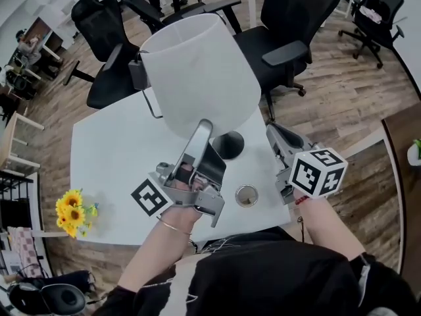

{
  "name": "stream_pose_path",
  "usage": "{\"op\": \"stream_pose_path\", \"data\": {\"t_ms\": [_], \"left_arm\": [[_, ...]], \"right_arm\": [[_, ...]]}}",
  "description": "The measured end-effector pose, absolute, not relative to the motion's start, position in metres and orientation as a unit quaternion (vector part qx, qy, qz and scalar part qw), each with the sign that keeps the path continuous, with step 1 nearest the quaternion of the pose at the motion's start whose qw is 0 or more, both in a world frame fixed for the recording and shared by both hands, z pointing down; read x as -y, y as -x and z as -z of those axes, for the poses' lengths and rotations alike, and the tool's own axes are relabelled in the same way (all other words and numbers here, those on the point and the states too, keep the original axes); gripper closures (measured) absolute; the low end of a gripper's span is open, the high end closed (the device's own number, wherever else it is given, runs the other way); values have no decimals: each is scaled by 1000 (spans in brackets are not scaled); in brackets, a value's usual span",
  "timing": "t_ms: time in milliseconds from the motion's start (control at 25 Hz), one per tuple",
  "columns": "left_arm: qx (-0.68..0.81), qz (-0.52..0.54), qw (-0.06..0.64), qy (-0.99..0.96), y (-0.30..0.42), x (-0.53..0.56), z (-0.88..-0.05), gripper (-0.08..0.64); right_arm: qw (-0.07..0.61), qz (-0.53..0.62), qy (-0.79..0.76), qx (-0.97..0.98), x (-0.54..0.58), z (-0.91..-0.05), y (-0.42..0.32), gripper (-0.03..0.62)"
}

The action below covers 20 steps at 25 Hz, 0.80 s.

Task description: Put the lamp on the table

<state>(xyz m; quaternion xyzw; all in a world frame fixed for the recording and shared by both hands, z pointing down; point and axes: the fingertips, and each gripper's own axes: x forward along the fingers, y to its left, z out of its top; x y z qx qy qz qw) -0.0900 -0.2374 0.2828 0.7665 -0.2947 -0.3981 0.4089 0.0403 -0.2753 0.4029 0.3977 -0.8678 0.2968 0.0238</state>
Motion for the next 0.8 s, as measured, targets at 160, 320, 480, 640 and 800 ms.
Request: {"op": "stream_pose_path", "data": {"t_ms": [160, 320, 480, 640, 800], "left_arm": [[297, 391, 410, -769, 84, 235, -284, 485], [303, 387, 407, -770, 79, 230, -290, 483], [310, 393, 405, -765, 77, 225, -295, 480], [316, 392, 405, -763, 75, 223, -294, 474], [318, 385, 406, -765, 73, 220, -293, 469]], "right_arm": [[19, -293, -401, 868, 273, -399, -50, 565], [16, -295, -406, 865, 269, -406, -61, 565], [16, -295, -407, 865, 264, -411, -70, 565], [17, -295, -404, 866, 264, -407, -71, 565], [18, -299, -401, 866, 262, -406, -69, 565]]}}
